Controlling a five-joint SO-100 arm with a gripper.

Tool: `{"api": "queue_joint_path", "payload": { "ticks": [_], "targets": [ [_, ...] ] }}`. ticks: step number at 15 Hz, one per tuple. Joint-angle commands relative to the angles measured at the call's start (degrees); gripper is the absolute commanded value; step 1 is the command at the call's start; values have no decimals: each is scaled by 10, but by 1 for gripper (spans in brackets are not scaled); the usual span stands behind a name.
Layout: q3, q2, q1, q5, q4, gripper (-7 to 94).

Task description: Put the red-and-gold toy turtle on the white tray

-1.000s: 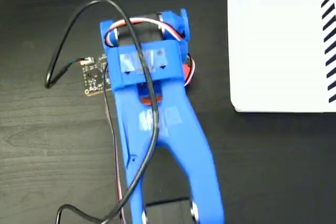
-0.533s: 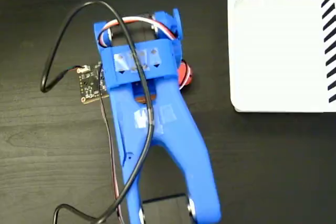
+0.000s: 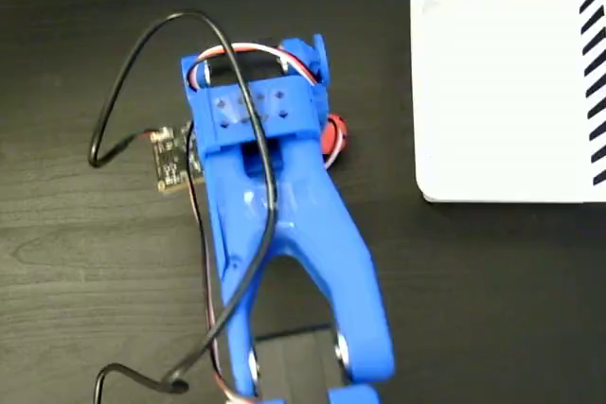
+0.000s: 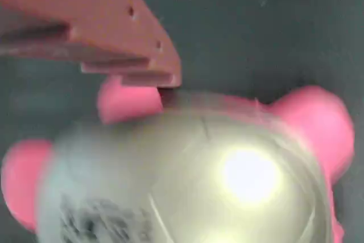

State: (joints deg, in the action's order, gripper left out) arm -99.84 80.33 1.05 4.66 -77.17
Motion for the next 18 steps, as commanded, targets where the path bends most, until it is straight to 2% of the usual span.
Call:
{"api": "queue_joint_path", "payload": {
  "ticks": [1, 8, 9, 11, 15, 18],
  "targets": [
    [0, 5, 3, 7, 4, 59],
    [-18, -20, 9, -2, 41, 57],
    [-18, -20, 10, -2, 43, 50],
    [-18, -20, 10, -4, 47, 29],
    [-17, -16, 5, -6, 49, 2],
    [2, -7, 1, -11, 26, 0]
  ]
}}
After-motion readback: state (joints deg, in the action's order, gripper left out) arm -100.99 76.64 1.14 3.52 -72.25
